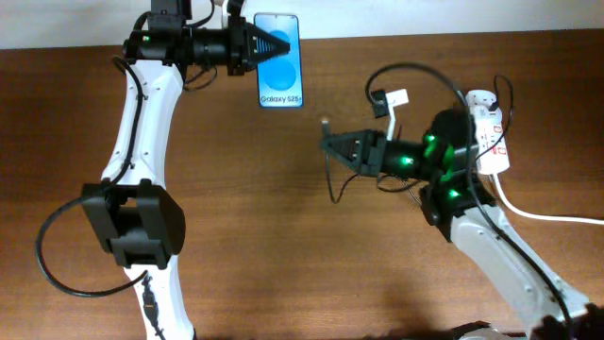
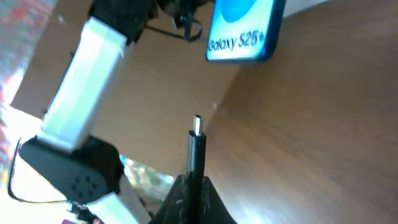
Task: Plug charger to phone and switch on socket
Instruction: 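Push the USB-C plug upward into the phone's bottom port with right gripper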
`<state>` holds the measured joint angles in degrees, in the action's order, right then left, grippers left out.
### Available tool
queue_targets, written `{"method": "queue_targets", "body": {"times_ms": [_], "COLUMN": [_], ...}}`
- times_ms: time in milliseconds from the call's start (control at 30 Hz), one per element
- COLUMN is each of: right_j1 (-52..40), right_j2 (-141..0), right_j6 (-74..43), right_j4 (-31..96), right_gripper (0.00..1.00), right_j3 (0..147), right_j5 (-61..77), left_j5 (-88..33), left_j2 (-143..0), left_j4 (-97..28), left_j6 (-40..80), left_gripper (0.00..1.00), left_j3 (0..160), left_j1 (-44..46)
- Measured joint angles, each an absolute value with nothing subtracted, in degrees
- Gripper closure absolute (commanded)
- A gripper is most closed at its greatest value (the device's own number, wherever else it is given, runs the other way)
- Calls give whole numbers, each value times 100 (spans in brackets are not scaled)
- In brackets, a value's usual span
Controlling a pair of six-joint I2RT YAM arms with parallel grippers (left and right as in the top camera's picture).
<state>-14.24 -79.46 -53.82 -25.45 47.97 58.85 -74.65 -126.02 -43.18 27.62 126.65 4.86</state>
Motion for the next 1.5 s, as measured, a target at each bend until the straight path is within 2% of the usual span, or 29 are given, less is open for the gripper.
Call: {"method": "queue_targets", "body": {"times_ms": [67,167,333,533,667,1033,1500], "right_j1": [-1673,-1704,-1927,-1955,-1959,-1959,-1959], "right_j2": [-8379,-8611,-8724,-8729,-8733,-8733,-8733], "right_j6": [-6302,-7017,-7509,-7531,-7526,-7526,-7526], "right_j4": [-3911,-4257,-4569,-4777,-4805,-4807,-4803], "right_gripper": [96,96,96,96,96,96,96], "right_j3": [4779,4786,4779,4779,4783,4783,4783], "right_j5": [5699,5531,5354,5306,5290,5297,5297], "left_j5": [-7544,-7634,-7638,-7640,-7417,-7356,-7371], "left_j2": [-12602,-12602,-12602,-12602,-12602,-12602,-12602], "left_j4": [-3439,-3015,-2930,-3087,-4285,-3997,-3957], "left_j6": [3597,4589,5043,4864,4257,4032,4512], "left_gripper": [100,100,100,100,100,100,100], "left_j3": [12663,12652,12652,12654,12667,12667,12667], "left_j1": [489,486,563,910,947,941,941]}}
